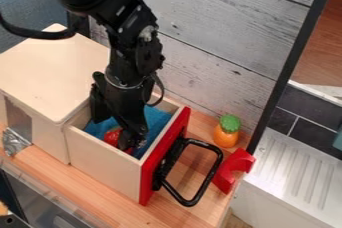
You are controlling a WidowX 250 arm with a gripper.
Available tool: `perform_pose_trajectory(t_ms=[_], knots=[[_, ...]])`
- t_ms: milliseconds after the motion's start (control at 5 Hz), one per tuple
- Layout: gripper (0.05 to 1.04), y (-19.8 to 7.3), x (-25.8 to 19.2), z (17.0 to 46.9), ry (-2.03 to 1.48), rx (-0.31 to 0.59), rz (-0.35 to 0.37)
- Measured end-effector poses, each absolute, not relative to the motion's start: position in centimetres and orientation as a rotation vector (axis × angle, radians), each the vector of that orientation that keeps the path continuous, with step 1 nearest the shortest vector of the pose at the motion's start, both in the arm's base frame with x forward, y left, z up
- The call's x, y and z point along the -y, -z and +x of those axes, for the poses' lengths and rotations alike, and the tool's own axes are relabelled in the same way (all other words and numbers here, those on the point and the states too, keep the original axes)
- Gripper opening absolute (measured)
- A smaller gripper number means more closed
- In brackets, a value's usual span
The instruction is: Take the red thing out of the drawer and put on the upper left side of the drawer
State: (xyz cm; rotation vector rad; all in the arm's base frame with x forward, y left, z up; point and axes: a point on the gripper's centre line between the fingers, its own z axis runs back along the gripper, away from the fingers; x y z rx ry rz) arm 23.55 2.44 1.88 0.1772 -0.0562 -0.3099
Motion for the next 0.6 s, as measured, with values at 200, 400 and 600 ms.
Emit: perform_pose_trajectory(t_ms=[200, 400, 600], knots=[[0.999, -1.42, -2.50, 23.58, 0.304, 0.045, 0.179], [0.999, -0.84, -2.75, 23.66, 0.289, 0.031, 0.177], [0.961, -0.83, -3.17, 23.74, 0.260, 0.040, 0.175]])
